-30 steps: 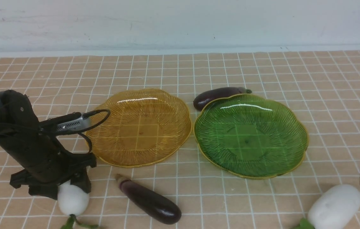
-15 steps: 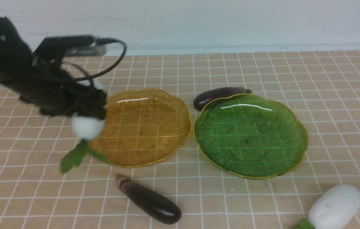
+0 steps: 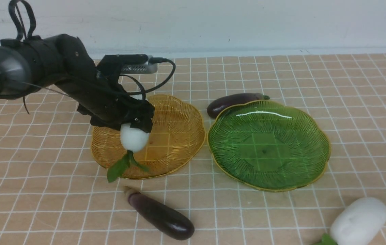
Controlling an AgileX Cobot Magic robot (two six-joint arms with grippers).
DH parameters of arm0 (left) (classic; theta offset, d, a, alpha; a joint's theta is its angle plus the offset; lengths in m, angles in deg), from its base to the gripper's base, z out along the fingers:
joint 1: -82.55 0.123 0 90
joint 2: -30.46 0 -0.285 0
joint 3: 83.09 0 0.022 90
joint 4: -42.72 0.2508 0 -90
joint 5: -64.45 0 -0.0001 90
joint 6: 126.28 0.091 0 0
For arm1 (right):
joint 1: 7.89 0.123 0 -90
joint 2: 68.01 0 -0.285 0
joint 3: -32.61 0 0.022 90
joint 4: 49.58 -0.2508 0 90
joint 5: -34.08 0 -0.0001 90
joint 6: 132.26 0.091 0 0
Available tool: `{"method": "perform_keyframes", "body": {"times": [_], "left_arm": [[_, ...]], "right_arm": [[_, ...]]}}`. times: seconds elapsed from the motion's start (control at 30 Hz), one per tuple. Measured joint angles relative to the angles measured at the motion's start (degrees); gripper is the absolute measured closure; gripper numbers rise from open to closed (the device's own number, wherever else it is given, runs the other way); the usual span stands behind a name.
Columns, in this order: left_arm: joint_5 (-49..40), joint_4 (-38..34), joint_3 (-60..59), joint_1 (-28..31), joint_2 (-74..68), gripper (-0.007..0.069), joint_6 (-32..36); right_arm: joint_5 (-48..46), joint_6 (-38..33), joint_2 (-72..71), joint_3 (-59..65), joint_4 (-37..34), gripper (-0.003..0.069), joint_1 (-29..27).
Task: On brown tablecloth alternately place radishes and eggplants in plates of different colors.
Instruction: 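Pick up the white radish and place it in the left plate, then place the white radish onto the plate beside the other radish with the right gripper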
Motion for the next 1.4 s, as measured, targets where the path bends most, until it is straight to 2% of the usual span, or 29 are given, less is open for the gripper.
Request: {"method": "perform_keyframes", "body": {"times": [0.2,0.27,0.37,0.4,0.43,0.47,0.53,0.57,0.63,0.73,0.97,1.03,1.1,1.17,1.2,1.3,1.4], "left_arm": [[-2.63,0.29,2.98,-0.06,0.05,0.0009,0.0],[-4.17,0.43,4.2,-0.06,0.11,0.0026,0.0],[-7.7,0.49,6.37,-0.06,0.23,0.0092,0.0],[-10.72,0.49,8.09,-0.06,0.23,0.017,0.0],[-11.12,0.49,8.3,-0.06,0.23,0.017,0.0],[-13.98,0.61,9.88,-0.06,0.23,0.0259,0.0],[-18.25,0.61,12.03,-0.06,0.23,0.0423,0.05],[-20.27,0.66,12.97,-0.06,0.23,0.051,0.24],[-22.36,0.67,13.88,-0.06,0.27,0.0578,1.21],[-24.35,0.67,14.31,-0.06,0.41,0.062,2.31],[-25.23,1.0,14.31,-0.06,0.41,0.0628,3.02],[-25.23,1.24,14.31,-0.06,0.41,0.0628,3.02],[-25.23,1.62,14.31,-0.1,0.41,0.0628,3.11],[-25.23,2.2,14.31,-0.1,0.41,0.0628,3.46],[-25.23,2.27,14.31,-0.1,0.41,0.0628,3.58],[-25.23,2.61,14.31,-0.1,0.6,0.0628,3.99],[-25.29,4.29,14.31,-0.04,2.08,0.0628,3.94]], "right_arm": [[1.83,0.85,8.28,-0.02,1.37,0.0302,0.0],[2.74,1.01,10.29,-0.07,1.74,0.0244,0.0],[4.5,1.29,13.3,-0.17,1.88,0.013,0.0],[6.09,1.44,15.22,-0.28,1.67,0.0078,0.0],[6.57,1.76,15.5,-0.29,1.66,0.0062,0.0],[8.07,1.76,17.56,-0.35,1.46,0.0016,0.0],[10.09,1.76,21.2,-0.41,1.27,-0.0017,0.0],[10.73,2.29,22.97,-0.41,1.23,-0.0024,0.0],[11.89,2.73,26.51,-0.46,1.07,-0.003,0.0],[13.38,3.71,30.73,-0.93,0.57,-0.0031,0.0],[13.73,4.01,37.89,-4.92,-2.76,-0.003,0.0],[13.79,4.06,39.49,-5.33,-3.45,-0.0006,0.0],[13.83,3.94,40.76,-5.59,-3.75,0.0061,0.0],[12.97,2.77,41.51,-6.28,-3.75,0.0183,0.0],[12.18,1.76,41.58,-6.85,-3.69,0.02,0.0],[4.35,-0.93,39.1,-13.05,-3.57,0.0188,0.0],[1.4,-3.76,34.55,-19.88,-9.44,0.0188,2.44]]}}
